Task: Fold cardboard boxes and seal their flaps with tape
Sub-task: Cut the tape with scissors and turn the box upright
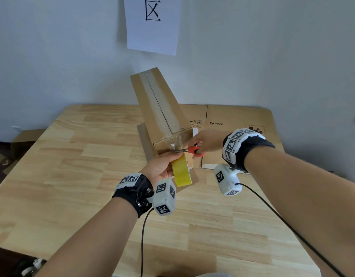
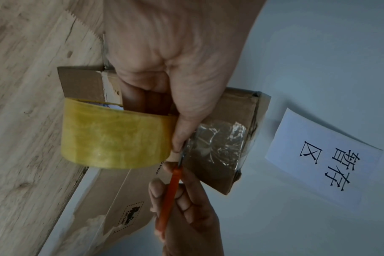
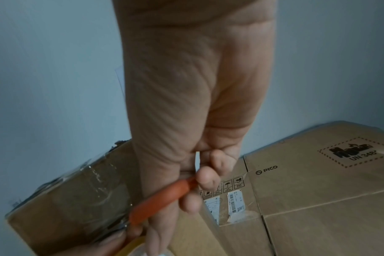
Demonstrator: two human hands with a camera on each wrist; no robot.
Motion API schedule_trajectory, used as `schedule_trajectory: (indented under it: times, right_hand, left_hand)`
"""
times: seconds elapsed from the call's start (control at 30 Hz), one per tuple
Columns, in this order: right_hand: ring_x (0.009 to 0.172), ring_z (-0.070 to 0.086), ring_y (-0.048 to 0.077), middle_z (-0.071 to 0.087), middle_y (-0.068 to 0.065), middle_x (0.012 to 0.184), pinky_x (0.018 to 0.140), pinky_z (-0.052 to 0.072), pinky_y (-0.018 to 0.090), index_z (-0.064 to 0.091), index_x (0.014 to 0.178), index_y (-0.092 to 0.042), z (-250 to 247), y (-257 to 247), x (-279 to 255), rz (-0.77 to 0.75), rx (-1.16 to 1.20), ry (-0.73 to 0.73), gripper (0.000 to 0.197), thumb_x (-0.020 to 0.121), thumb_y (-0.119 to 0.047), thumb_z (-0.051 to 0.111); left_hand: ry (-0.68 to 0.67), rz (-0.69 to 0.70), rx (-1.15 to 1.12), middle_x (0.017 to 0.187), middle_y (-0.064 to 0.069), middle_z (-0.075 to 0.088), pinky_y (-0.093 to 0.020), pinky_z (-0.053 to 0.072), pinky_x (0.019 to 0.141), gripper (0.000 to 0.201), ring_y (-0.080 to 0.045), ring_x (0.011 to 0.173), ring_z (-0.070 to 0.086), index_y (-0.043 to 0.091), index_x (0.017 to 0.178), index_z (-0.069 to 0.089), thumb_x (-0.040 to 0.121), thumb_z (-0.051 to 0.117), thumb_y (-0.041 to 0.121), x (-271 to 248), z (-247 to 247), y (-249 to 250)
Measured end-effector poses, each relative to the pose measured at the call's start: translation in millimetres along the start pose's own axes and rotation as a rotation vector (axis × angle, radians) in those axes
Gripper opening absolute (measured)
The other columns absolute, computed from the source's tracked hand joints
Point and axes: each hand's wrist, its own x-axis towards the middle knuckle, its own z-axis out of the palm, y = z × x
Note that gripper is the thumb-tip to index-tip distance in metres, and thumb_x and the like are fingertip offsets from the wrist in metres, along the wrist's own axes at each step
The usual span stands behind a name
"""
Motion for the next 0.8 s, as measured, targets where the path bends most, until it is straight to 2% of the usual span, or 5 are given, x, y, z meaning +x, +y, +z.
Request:
schedule_trajectory:
  times: [0.2, 0.33, 0.57, 0.7, 0.8]
  right_hand:
    - [0.066, 0.053, 0.003, 0.072, -0.005, 0.084, 0.057, 0.038, 0.014, 0.071, 0.103, -0.025, 1.4, -0.4, -3.9, 0.021, 0.095, -0.018, 0.021, 0.084, -0.019, 0.067]
    - [0.073, 0.058, 0.001, 0.074, -0.009, 0.084, 0.057, 0.037, 0.014, 0.073, 0.1, -0.025, 8.8, 2.8, -4.6, 0.047, 0.17, -0.04, 0.023, 0.085, -0.013, 0.06]
    - [0.048, 0.041, 0.005, 0.071, -0.006, 0.072, 0.054, 0.034, 0.017, 0.074, 0.089, -0.02, 32.3, 37.8, -26.6, 0.278, 0.285, -0.081, 0.012, 0.085, -0.029, 0.068]
    - [0.043, 0.051, 0.004, 0.063, 0.0, 0.061, 0.04, 0.039, 0.013, 0.063, 0.079, -0.005, 65.7, 69.4, -44.7, 0.562, 0.713, 0.011, 0.012, 0.089, -0.012, 0.063]
    - [0.062, 0.061, 0.013, 0.062, 0.007, 0.077, 0.042, 0.048, 0.015, 0.056, 0.085, -0.006, 102.2, 89.3, -53.3, 0.683, 1.045, 0.163, 0.012, 0.087, 0.006, 0.059]
  left_hand:
    - [0.001, -0.02, 0.022, 0.092, -0.015, 0.073, -0.043, 0.051, 0.094, 0.013, -0.023, 0.084, 0.071, 0.006, 0.096, 0.069, 0.083, 0.069, 0.009, -1.0, -1.5, 3.7]
    - [0.018, -0.057, 0.122, 0.094, -0.013, 0.073, -0.037, 0.054, 0.085, 0.02, -0.023, 0.088, 0.07, 0.007, 0.101, 0.07, 0.082, 0.072, 0.013, -1.6, -2.3, 5.5]
    - [-0.009, -0.056, 0.181, 0.094, -0.013, 0.073, -0.034, 0.056, 0.081, 0.017, -0.022, 0.088, 0.07, 0.01, 0.099, 0.071, 0.083, 0.07, 0.014, -2.4, -4.3, 1.6]
    - [-0.043, -0.049, 0.232, 0.097, -0.011, 0.073, -0.028, 0.058, 0.072, 0.018, -0.02, 0.086, 0.071, 0.01, 0.104, 0.07, 0.087, 0.066, 0.012, -5.4, -4.4, -0.8]
    - [-0.055, -0.051, 0.256, 0.099, -0.012, 0.072, -0.026, 0.059, 0.071, 0.02, -0.02, 0.088, 0.07, 0.009, 0.107, 0.069, 0.087, 0.065, 0.01, -7.1, -4.1, -3.7]
